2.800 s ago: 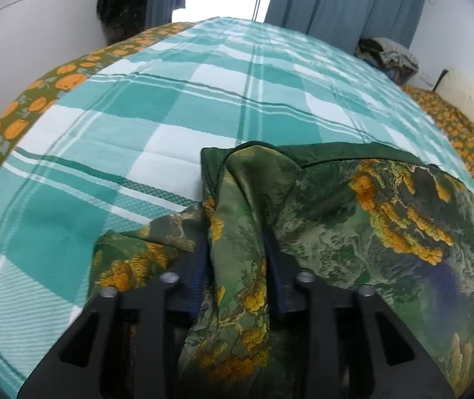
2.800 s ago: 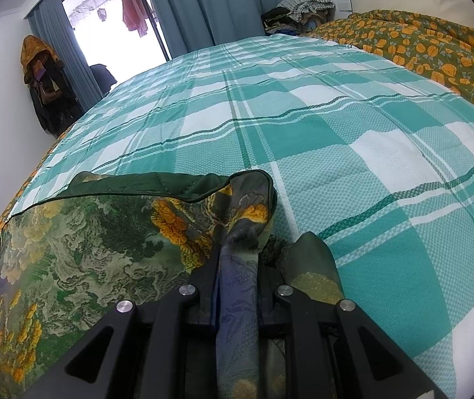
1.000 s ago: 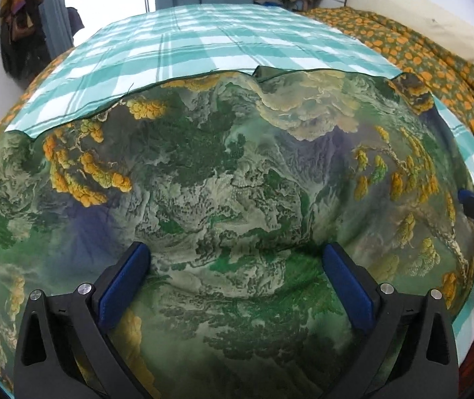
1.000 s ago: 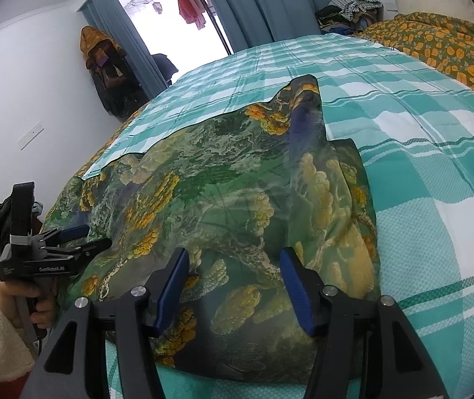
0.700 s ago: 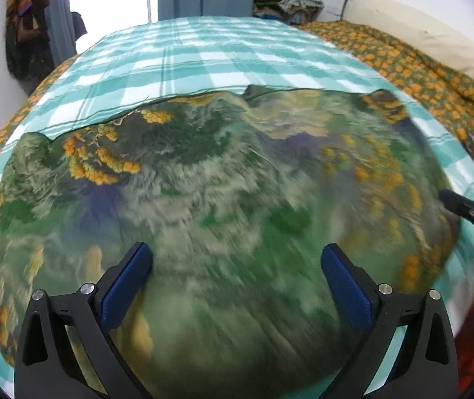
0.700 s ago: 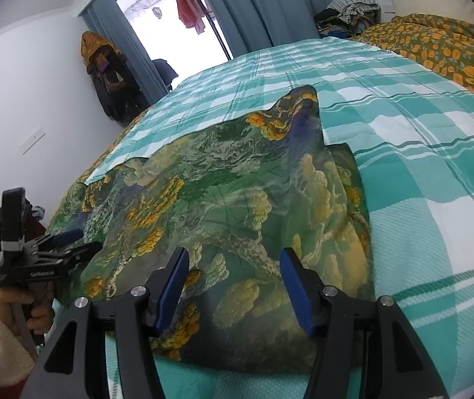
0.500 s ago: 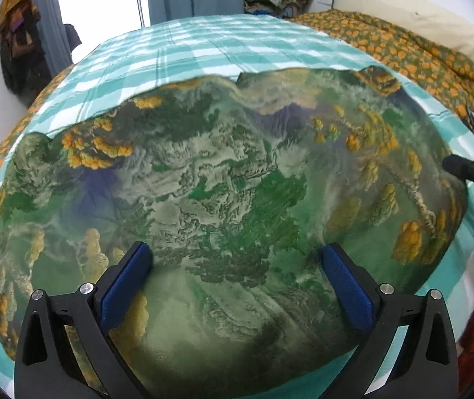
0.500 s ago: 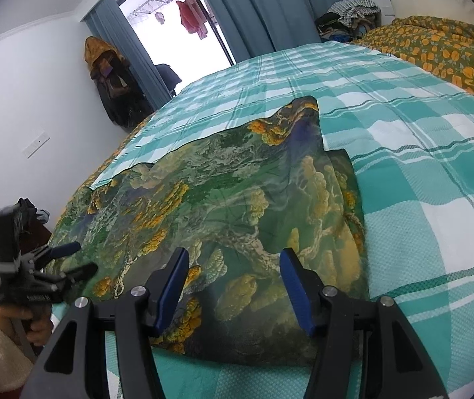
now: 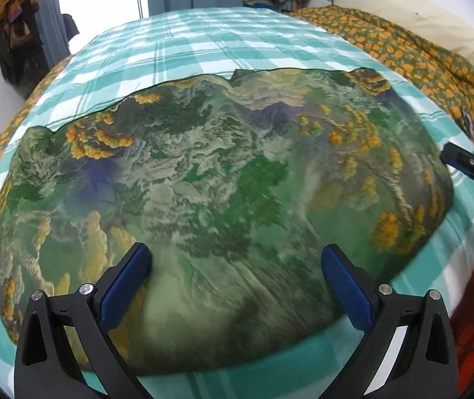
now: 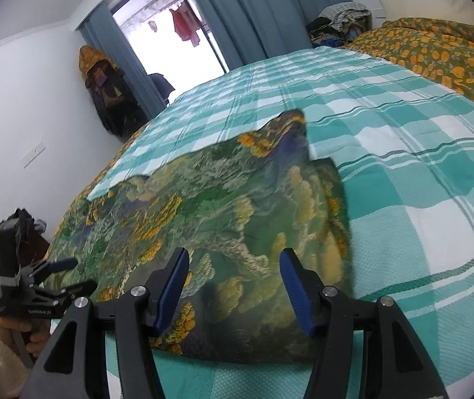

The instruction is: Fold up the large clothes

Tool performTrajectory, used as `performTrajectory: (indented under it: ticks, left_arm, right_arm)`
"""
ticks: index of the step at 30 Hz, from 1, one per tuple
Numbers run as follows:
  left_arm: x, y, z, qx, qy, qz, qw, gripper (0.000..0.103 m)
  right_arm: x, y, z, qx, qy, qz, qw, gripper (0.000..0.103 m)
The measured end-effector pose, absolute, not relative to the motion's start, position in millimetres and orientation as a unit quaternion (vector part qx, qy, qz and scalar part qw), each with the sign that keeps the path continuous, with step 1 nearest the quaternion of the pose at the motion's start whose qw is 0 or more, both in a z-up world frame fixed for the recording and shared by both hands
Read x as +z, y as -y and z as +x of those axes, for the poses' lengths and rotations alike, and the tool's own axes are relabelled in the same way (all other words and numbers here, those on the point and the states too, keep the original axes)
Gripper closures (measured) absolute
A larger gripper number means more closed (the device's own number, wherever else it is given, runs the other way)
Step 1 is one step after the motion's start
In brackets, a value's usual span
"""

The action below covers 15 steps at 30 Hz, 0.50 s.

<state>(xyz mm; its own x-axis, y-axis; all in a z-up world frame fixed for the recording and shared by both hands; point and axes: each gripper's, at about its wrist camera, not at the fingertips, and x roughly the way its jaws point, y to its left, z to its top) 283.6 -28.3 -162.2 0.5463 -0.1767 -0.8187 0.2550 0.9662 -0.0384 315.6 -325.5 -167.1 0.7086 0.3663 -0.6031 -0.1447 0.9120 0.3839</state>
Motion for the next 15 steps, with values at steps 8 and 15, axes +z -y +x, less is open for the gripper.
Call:
performTrajectory:
  ticks: [8, 15]
  left_arm:
    - [-145, 37, 273, -0.143, -0.454, 0.037, 0.879, 0.001]
    - [-136, 43, 276, -0.147, -0.450, 0.029, 0.881, 0.001]
  right_arm:
    - [-168, 356, 308, 0.092, -0.354, 0.196, 0.910, 0.045]
    - [-167, 359, 303, 0.086, -0.354, 0.193, 0.911, 0.045]
